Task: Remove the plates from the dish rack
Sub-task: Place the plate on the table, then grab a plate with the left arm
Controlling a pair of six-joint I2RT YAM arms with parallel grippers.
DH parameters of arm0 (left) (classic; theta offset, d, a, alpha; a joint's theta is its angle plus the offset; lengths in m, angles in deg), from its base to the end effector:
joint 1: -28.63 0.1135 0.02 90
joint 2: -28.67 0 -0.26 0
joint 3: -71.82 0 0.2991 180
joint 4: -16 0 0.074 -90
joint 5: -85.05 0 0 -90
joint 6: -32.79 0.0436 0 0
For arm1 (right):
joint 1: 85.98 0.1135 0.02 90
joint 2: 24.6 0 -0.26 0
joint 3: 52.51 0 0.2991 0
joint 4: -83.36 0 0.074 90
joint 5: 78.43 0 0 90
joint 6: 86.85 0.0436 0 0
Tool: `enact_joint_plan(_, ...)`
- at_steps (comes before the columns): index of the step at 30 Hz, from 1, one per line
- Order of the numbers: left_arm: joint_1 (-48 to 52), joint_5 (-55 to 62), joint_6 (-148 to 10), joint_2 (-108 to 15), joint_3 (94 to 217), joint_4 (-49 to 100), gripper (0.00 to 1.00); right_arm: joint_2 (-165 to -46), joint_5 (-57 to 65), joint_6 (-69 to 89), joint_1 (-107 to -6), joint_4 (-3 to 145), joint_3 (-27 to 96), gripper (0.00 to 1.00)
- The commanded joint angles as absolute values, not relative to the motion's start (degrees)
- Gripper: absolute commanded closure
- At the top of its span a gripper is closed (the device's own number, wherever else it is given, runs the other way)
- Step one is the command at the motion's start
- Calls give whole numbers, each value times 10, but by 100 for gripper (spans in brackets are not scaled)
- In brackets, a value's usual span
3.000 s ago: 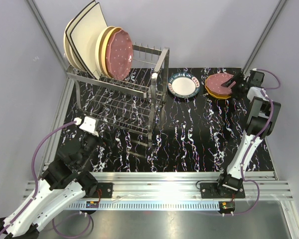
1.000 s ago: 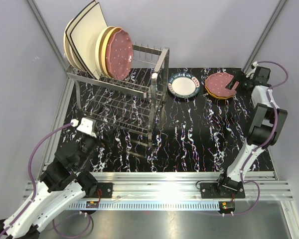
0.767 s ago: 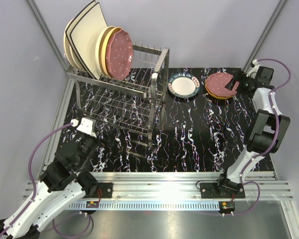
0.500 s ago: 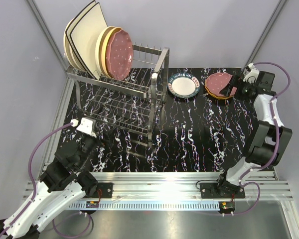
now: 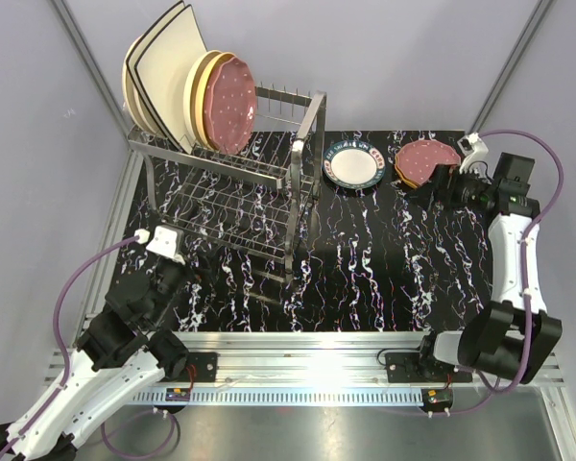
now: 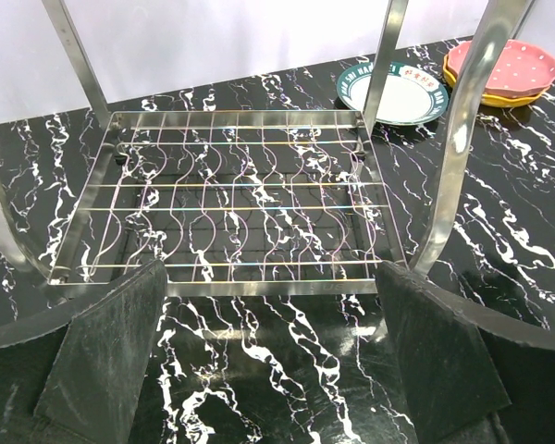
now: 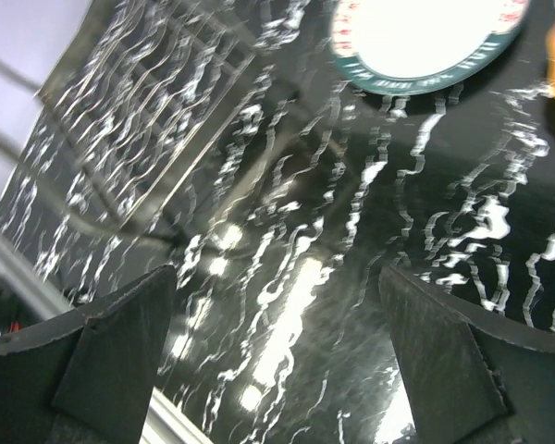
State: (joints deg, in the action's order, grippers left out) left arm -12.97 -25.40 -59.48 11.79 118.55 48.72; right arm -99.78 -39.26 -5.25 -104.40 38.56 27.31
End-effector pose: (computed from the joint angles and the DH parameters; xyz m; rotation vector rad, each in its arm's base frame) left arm 0.1188 -0.0851 0.3321 0.2804 1.6017 -0.3013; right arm 0.3230 -0.0720 0.3236 -0.2673 2.0470 0.7145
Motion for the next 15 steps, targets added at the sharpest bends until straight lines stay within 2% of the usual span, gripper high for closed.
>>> enact_joint_plan(1,-129,-265,-606,111,1215,472,1,-962,-457,-112,-1040,332,264,2)
enact_joint_plan(8,-129,-263,-633,87,1250,502,1,-888,-450,-120,-1040,358,213,0)
enact_joint_plan(15,-129,-265,-658,68,1290,531,1,-881,-444,-144,-1041,343,200,0)
